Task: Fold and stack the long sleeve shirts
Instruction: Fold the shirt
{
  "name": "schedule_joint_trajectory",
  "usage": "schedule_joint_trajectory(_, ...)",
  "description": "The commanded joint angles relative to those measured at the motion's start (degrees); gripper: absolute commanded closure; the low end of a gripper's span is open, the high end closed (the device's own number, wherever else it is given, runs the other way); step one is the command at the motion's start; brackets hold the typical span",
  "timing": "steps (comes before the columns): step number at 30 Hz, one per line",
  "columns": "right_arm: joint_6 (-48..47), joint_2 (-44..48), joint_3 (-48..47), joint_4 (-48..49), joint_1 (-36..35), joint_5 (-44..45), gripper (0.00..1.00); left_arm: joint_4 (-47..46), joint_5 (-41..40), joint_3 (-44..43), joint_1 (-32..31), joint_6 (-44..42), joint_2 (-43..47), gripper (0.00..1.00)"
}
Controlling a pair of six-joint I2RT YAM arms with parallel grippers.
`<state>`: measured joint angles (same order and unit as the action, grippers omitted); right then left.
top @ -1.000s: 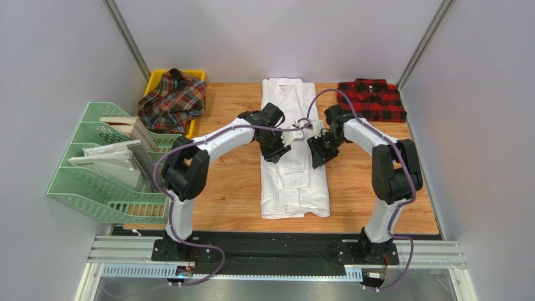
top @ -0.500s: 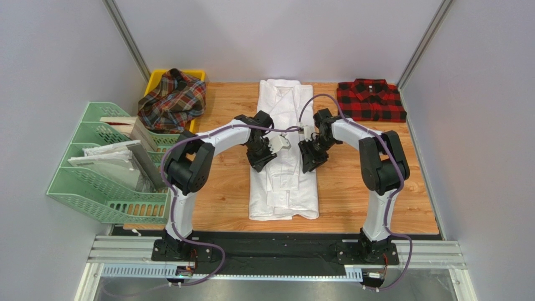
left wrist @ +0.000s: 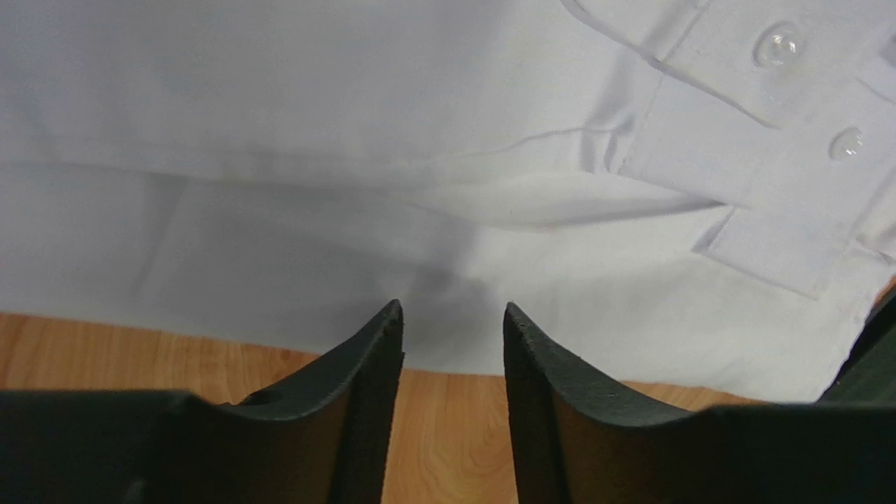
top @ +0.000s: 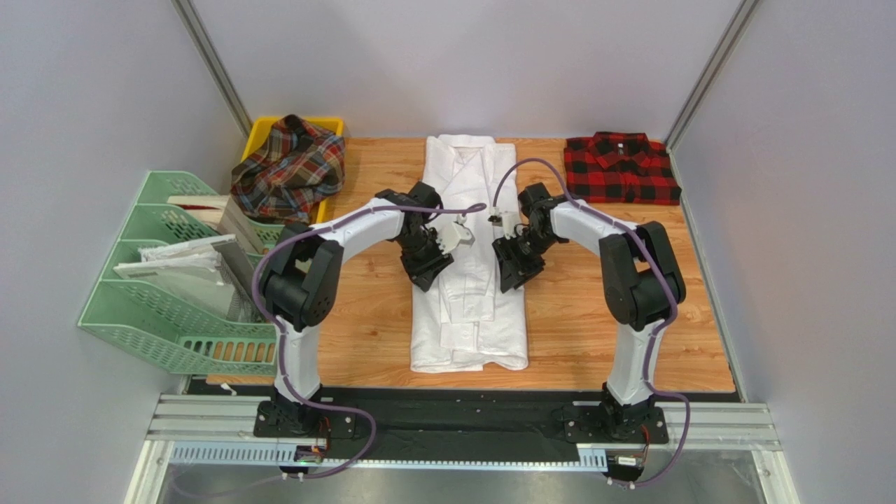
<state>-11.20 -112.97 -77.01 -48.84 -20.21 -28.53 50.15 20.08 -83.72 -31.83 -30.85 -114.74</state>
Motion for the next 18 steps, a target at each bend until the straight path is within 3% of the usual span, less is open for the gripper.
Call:
schedule_joint_trajectory(1,-5.66,13.71,0.9,-0.29,0.08,-0.99,0.52,2.58,7.33,-1.97,5.01,-2.7,13.2,0.45)
schedule_joint_trajectory(6,-13.66,33.4,1.16,1.37,0.08,1.02,0.37,-0.12,10.07,1.71,5.2,-10.98,34.28,0.26)
schedule_joint_trajectory(9,-16.22,40.86,3.52,5.14,-0.09,-1.08,0.22,-1.11,15.05,6.36,5.12,-15.45,44.58,0.01)
schedule_joint_trajectory(10,-15.87,42.12,4.49,7.07,-0.18,-1.43,0.08,-1.02,16.21,7.95,4.68,-17.47,46.43,0.01)
schedule_joint_trajectory(12,-14.03,44.31,7.47,12.26,-0.62,-2.92,0.07,-1.63,19.28,13.92,4.06,-22.64,51.35,0.01)
schedule_joint_trajectory(13,-15.33,44.5,7.93,12.36,-0.71,-4.5,0.01,-1.98,19.91,15.94,3.1,-23.98,52.67,0.01)
schedule_joint_trajectory(16,-30.93,43.89,9.16,4.93,-1.32,-13.81,0.0,-0.59,21.41,22.97,1.52,-29.42,56.72,0.01)
schedule_joint_trajectory(18,-40.69,44.76,12.48,-0.2,-3.25,-14.54,0.01,-0.05,19.93,29.47,-0.32,-34.77,57.87,0.01)
